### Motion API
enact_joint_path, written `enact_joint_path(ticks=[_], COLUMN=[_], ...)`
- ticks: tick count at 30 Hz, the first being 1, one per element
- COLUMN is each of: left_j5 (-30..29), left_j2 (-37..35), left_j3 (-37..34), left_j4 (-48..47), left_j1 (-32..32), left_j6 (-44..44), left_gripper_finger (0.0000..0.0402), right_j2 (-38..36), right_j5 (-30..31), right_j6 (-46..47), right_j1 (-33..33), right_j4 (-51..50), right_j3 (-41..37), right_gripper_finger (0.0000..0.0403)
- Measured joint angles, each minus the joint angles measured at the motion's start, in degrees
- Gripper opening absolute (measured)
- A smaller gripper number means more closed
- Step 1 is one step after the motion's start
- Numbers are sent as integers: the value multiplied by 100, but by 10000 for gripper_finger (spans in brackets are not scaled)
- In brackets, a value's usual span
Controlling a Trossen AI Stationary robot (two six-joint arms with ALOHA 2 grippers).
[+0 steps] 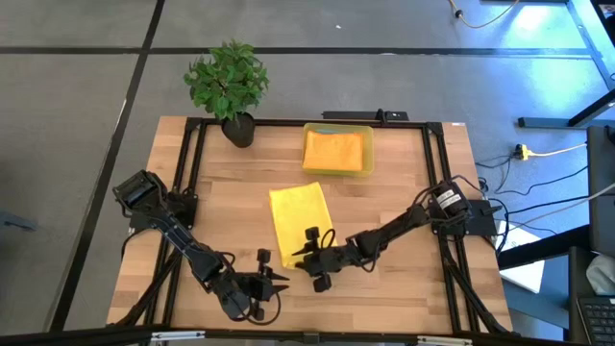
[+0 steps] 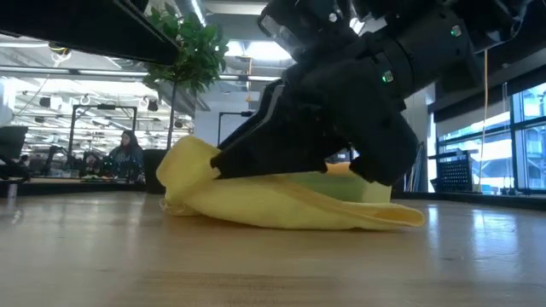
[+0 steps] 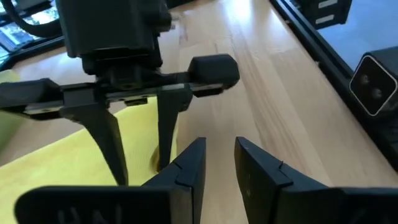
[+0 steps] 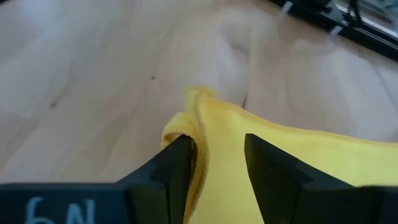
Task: Fold microfiber towels
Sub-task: Fold the yellow microfiber towel
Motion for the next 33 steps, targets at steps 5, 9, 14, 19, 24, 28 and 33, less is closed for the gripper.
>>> enact_joint_path(ticks=[5,9,14,19,24,28,33], left_j5=[123,366,146,-173,-278,-380,-626], left_j2=[0,92,107,107,109,121,162], left_j3=[0,-2,0,0,0,0,0], left_j4=[-304,-404,-384,-764,-1425,-1473,-2231], left_j1=[-18,-17,-19,17,82,102,136], left_j6=[-204,-407,-242,-152,-659,-841,-1620], left_gripper_finger=[78,78,86,116,146,166,187], right_j2=[-3,-3,-3,-6,-6,-6,-6], right_j5=[-388,-659,-699,-693,-683,-679,-679], right_j6=[5,5,9,332,638,742,737], right_j1=[-44,-59,-64,-116,-202,-246,-252], right_j4=[113,222,253,253,255,302,351], right_j3=[0,0,0,0,0,0,0], right_gripper_finger=[145,115,60,9,16,8,11])
